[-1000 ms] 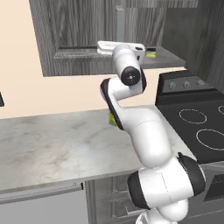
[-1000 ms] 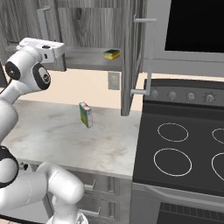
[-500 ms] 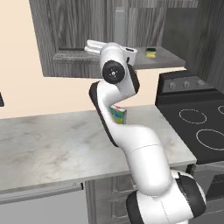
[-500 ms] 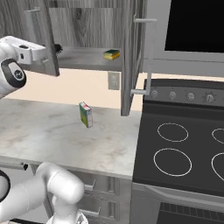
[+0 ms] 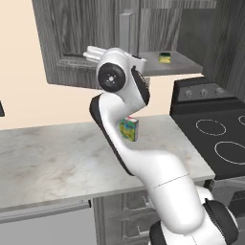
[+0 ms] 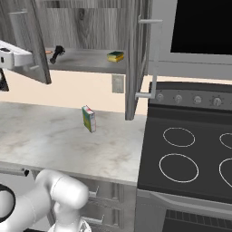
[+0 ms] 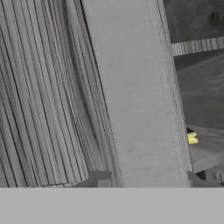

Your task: Pick the dish brush and sponge from the cabinet and place them on the counter.

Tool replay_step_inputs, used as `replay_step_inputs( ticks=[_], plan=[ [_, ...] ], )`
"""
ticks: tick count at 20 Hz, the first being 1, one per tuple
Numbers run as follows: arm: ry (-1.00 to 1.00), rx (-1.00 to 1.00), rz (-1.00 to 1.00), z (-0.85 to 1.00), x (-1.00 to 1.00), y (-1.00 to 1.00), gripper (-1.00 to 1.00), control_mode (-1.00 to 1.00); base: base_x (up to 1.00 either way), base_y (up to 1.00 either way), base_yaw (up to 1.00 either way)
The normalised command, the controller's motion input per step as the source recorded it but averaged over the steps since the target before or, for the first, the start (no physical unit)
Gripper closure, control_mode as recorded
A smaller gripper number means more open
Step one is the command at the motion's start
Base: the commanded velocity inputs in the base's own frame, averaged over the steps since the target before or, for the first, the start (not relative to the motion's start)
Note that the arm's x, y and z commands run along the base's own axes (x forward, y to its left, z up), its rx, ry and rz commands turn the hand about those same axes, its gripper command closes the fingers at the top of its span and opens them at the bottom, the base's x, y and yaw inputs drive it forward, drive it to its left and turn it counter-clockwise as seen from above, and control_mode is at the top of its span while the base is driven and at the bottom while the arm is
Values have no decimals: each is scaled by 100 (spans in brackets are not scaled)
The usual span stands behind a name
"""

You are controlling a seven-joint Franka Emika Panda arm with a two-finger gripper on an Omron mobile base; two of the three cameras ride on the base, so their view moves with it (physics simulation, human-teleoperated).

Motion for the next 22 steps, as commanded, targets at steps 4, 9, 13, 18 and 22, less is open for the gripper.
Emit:
replay_step_inputs(
  ticks=[4,9,13,18,22],
  plan=[
    [4,4,-5,-24,-45,92,100,-100,0,0,0],
    [6,3,-6,-25,-34,82,100,-100,0,0,0],
    [5,2,-6,-20,-27,58,100,-100,0,0,0],
    [4,0,-5,-23,-24,48,-100,-100,0,0,0],
    [0,0,-2,-5,-29,1,-100,-100,0,0,0]
  ],
)
